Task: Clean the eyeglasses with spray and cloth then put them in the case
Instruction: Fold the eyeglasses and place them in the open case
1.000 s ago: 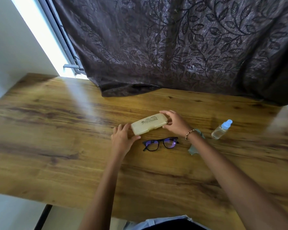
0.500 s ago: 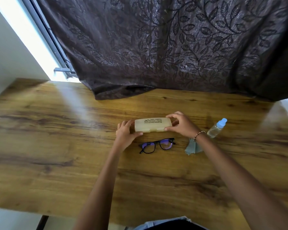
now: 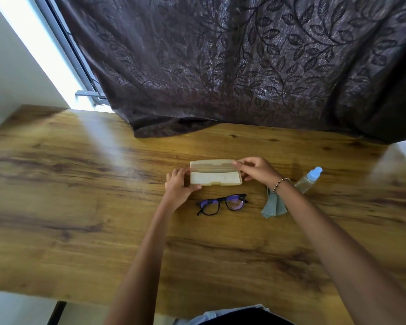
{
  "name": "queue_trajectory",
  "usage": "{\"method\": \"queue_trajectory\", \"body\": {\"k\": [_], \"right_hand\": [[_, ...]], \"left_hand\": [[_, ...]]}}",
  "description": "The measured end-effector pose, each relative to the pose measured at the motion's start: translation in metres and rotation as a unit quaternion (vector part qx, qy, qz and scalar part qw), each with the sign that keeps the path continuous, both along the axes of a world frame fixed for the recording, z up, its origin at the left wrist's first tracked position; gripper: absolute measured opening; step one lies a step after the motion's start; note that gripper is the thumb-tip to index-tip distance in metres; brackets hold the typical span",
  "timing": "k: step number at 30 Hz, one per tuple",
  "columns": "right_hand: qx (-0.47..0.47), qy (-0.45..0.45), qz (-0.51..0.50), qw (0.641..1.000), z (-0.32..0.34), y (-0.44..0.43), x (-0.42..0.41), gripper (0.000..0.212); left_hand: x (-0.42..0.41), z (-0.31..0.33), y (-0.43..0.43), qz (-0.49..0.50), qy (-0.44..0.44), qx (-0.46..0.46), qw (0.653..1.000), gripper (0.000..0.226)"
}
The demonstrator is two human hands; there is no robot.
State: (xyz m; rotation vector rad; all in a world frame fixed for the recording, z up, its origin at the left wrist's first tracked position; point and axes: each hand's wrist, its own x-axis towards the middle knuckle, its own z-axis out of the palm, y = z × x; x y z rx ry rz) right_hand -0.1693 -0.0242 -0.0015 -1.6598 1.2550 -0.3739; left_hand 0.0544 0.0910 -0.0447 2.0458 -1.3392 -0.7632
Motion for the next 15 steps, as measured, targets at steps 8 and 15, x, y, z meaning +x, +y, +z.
{"method": "queue_trajectory", "body": {"k": [8,15], "right_hand": [[0.039,0.026,-0.104,0.994,0.004,-0.003,0.018,0.055],[-0.136,0.083,-0.114,0.981,0.009,0.012,0.014,0.044]], "left_hand": [[0.0,-0.003,0.001,0.004,0.001,-0.008,1.0,0.067],[0.0,-0.005,0.003,0.003,0.0,-0.025,1.0,0.064]]}}
